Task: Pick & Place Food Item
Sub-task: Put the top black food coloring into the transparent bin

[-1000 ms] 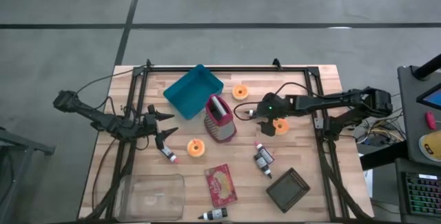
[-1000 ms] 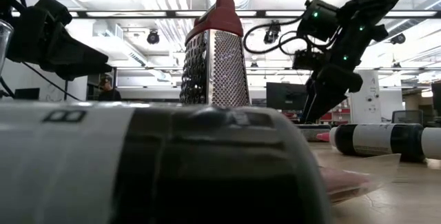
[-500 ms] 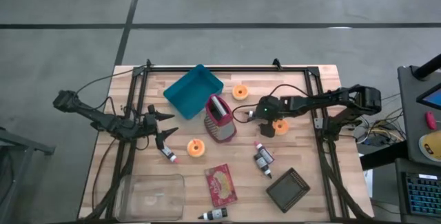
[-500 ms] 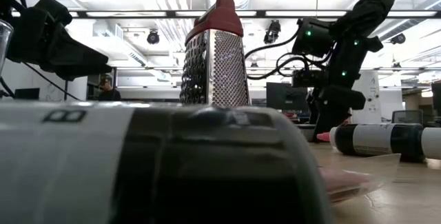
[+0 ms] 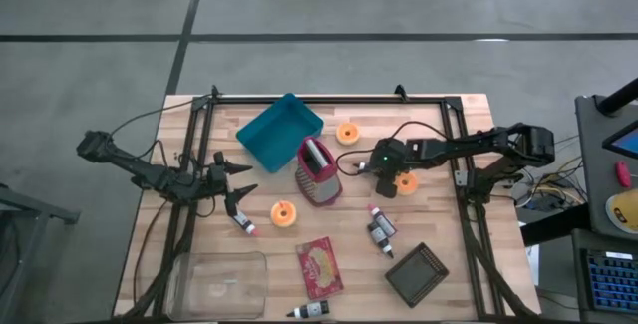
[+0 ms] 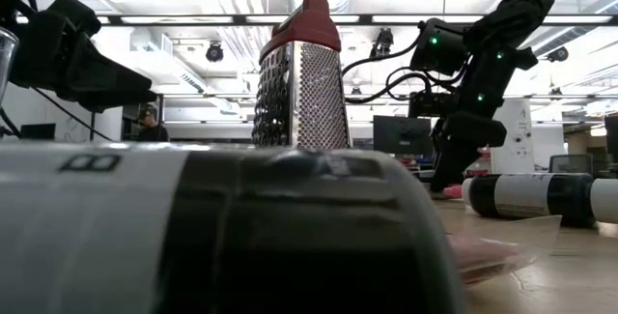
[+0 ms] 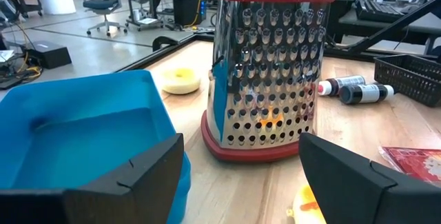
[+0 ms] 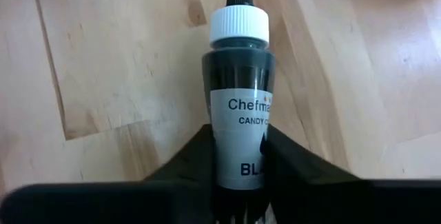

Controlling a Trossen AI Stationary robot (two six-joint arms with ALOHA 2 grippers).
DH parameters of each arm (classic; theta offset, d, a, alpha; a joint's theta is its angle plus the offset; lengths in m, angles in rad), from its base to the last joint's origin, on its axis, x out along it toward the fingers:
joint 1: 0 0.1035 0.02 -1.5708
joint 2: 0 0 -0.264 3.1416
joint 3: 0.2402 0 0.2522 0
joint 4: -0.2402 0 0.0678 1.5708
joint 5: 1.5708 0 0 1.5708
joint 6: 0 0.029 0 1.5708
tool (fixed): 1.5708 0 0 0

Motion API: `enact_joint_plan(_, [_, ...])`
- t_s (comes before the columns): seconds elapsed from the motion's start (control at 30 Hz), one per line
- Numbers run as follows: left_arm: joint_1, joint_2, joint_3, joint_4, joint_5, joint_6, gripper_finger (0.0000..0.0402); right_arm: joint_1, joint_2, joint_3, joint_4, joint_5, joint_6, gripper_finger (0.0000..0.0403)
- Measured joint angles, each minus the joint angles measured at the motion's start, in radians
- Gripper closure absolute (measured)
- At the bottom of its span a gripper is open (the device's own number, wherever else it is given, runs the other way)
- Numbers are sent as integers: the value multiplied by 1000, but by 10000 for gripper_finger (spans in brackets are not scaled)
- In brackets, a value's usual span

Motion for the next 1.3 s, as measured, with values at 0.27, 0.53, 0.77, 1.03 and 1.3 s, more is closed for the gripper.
enact_joint_plan(0.27, [0,0,0,0,0,15,113,-1,-7,-2,1,-12,55,331])
enact_joint_plan(0.53, [0,0,0,26,0,37,117,0,-83,-6,34,62,58,331])
enact_joint_plan(0.77, [0,-1,0,106,0,96,120,0,-223,-6,62,182,36,331])
enact_joint_plan(1.03, [0,-1,0,281,93,220,122,3,-387,-11,122,269,-8,331])
enact_joint_plan(1.3, [0,2,0,334,229,224,122,96,-479,-48,372,121,-89,331])
